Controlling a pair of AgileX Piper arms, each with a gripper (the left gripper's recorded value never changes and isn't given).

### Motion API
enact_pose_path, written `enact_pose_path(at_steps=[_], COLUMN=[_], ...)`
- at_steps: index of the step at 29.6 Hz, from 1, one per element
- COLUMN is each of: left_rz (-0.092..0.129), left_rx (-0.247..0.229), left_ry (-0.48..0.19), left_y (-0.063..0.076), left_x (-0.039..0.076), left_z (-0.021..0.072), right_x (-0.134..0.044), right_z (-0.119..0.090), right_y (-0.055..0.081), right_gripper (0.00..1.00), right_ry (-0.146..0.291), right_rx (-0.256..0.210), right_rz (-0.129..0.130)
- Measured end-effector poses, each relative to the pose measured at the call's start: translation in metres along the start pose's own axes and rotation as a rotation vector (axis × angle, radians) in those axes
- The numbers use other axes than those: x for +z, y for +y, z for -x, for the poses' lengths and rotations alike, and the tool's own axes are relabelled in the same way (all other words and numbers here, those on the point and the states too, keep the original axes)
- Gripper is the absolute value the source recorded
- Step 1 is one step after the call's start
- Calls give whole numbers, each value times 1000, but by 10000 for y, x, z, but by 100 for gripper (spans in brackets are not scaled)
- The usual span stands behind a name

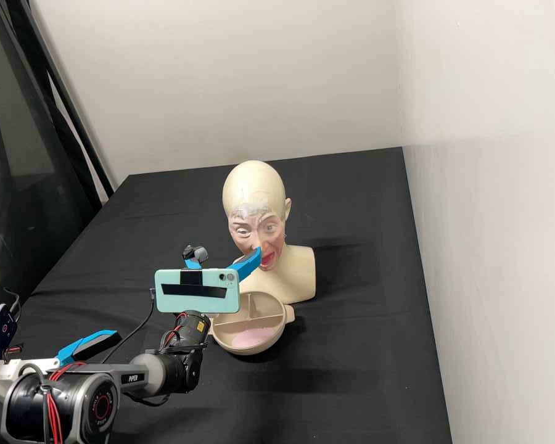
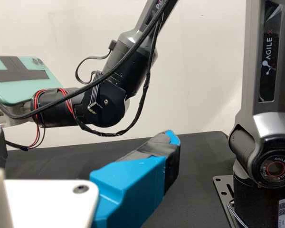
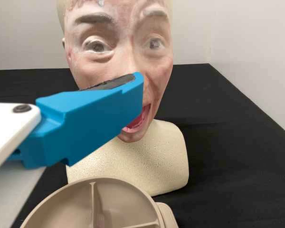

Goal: Feed the grandma with a spoon

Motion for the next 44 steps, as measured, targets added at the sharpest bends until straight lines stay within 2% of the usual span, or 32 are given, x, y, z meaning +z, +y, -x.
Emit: enact_pose_path(at_steps=[11,18,28,30,35,41,42,44], left_rz=[0,0,0,0,0,0,0,0], left_rx=[0,0,0,0,0,0,0,0], left_ry=[0,0,0,0,0,0,0,0], left_y=[0,0,0,0,0,0,0,0], left_x=[0,0,0,0,0,0,0,0], left_z=[0,0,0,0,0,0,0,0], right_x=[1,66,80,104,179,201,200,202], right_z=[3,168,431,484,594,638,639,634], right_y=[-1,-34,141,181,179,163,164,161], right_gripper=[100,100,100,100,100,100,0,0], right_ry=[0,-20,-10,-7,-20,-16,-12,-6], right_rx=[0,-11,69,87,82,89,93,96], right_rz=[-5,-4,1,10,29,29,29,30])
